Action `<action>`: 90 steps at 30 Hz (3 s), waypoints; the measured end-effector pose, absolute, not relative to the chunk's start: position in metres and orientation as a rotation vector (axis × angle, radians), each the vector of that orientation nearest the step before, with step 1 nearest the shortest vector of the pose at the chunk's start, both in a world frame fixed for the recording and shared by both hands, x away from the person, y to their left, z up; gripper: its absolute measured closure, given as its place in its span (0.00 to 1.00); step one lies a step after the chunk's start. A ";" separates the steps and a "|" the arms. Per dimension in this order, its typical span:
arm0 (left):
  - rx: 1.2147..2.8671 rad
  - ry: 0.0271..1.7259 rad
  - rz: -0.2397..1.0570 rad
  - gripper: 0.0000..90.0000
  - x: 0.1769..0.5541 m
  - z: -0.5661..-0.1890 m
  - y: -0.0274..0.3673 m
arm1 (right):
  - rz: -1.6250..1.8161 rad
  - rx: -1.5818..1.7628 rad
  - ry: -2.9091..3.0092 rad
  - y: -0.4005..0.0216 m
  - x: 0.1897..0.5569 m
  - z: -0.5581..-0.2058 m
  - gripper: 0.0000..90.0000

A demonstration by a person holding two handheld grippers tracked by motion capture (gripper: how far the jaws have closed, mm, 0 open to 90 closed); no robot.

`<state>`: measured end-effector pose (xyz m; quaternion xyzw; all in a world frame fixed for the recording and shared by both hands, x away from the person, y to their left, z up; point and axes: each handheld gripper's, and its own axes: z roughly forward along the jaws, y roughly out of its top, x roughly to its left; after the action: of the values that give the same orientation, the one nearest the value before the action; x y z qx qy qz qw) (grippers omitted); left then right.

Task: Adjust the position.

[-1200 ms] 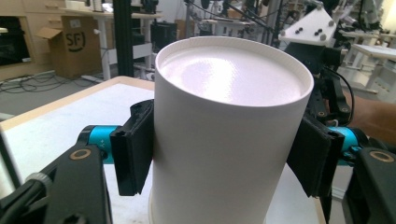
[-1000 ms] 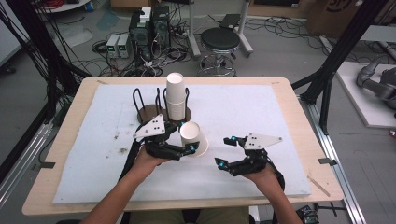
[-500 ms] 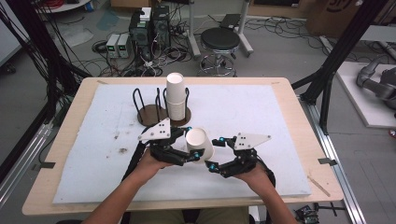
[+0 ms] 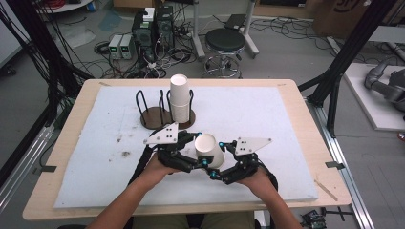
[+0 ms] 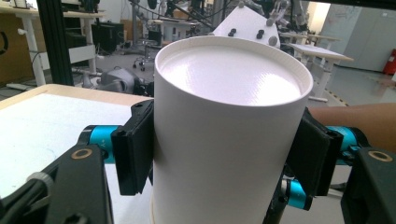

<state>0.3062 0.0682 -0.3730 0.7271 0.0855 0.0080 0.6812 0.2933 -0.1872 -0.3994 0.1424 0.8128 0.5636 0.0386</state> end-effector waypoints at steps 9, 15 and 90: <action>1.641 0.191 0.025 0.35 0.306 -0.374 0.067 | 1.718 0.432 2.501 -0.191 0.294 -0.399 0.29; 1.668 0.280 -0.003 0.17 0.307 -0.375 0.068 | 1.675 0.444 2.516 -0.194 0.294 -0.399 0.30; 1.727 0.231 0.016 0.40 0.317 -0.392 0.103 | 1.540 0.502 2.508 -0.240 0.288 -0.374 0.22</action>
<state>0.3167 0.1033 -0.3921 0.7583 0.1014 0.0070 0.6439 0.2883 -0.2402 -0.3744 0.1678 0.8375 0.5142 0.0781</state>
